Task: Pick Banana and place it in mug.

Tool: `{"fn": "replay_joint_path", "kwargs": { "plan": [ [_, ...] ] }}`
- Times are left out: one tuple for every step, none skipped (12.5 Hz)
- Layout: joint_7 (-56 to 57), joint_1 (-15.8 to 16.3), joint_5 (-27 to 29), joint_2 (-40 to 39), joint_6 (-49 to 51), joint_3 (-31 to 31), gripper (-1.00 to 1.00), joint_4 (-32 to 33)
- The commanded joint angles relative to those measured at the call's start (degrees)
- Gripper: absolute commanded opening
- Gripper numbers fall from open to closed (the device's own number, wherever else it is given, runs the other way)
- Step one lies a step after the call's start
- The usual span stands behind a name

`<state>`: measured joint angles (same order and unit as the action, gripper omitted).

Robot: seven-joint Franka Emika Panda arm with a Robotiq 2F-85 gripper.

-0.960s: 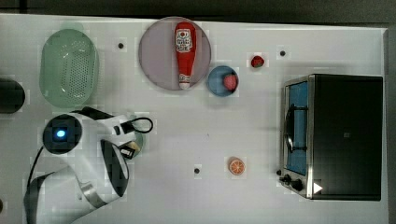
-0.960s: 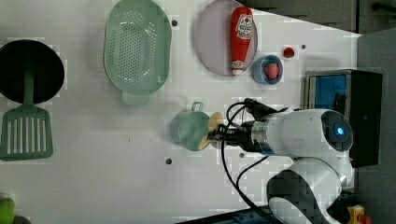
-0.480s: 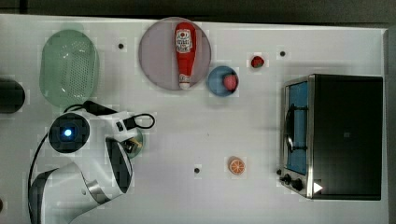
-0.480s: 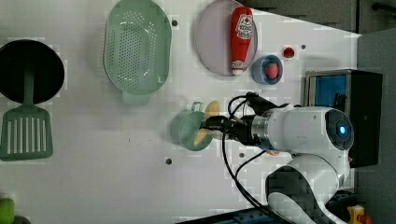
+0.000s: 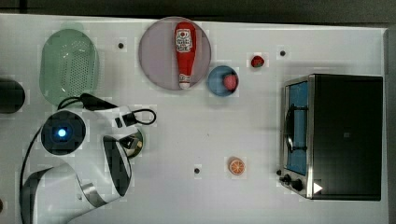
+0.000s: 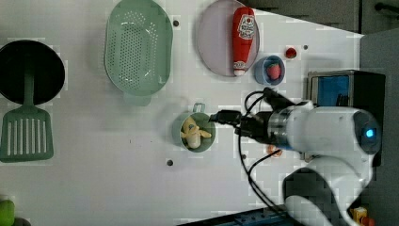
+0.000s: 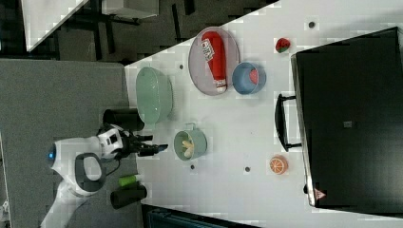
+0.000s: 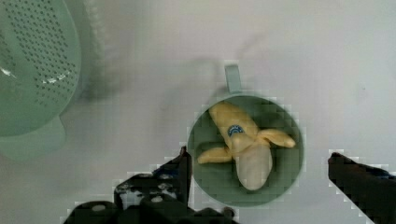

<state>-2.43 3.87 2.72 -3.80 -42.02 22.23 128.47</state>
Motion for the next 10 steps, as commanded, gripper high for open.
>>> {"fn": "replay_joint_path", "kwargs": {
  "plan": [
    [-2.8, -1.5, -0.8, 7.9, 8.9, -8.3, 1.0, -7.8],
    [-2.8, -1.8, -0.9, 9.8, 15.3, -11.4, 1.0, -11.4],
    [-2.8, -2.0, -1.1, 10.8, 20.0, -13.8, 1.0, -14.1],
    [-2.6, -2.2, -1.4, 11.6, 24.7, -16.3, 1.0, -16.6],
    [-2.5, -2.3, -1.7, 12.2, 28.4, -18.7, 1.0, -18.9],
    [-2.5, -2.4, -2.0, 12.4, 31.2, -20.9, 1.0, -21.2],
    [-2.5, -2.4, -2.5, 12.4, 33.8, -22.8, 1.0, -23.4],
    [-2.5, -2.4, -2.8, 12.4, 36.4, -24.2, 1.0, -25.4],
    [-2.5, -2.4, -3.4, 12.4, 39.2, -25.3, 1.0, -26.9],
    [-2.5, -2.4, -3.5, 12.4, 41.1, -26.1, 1.0, -28.0]
  ]
}}
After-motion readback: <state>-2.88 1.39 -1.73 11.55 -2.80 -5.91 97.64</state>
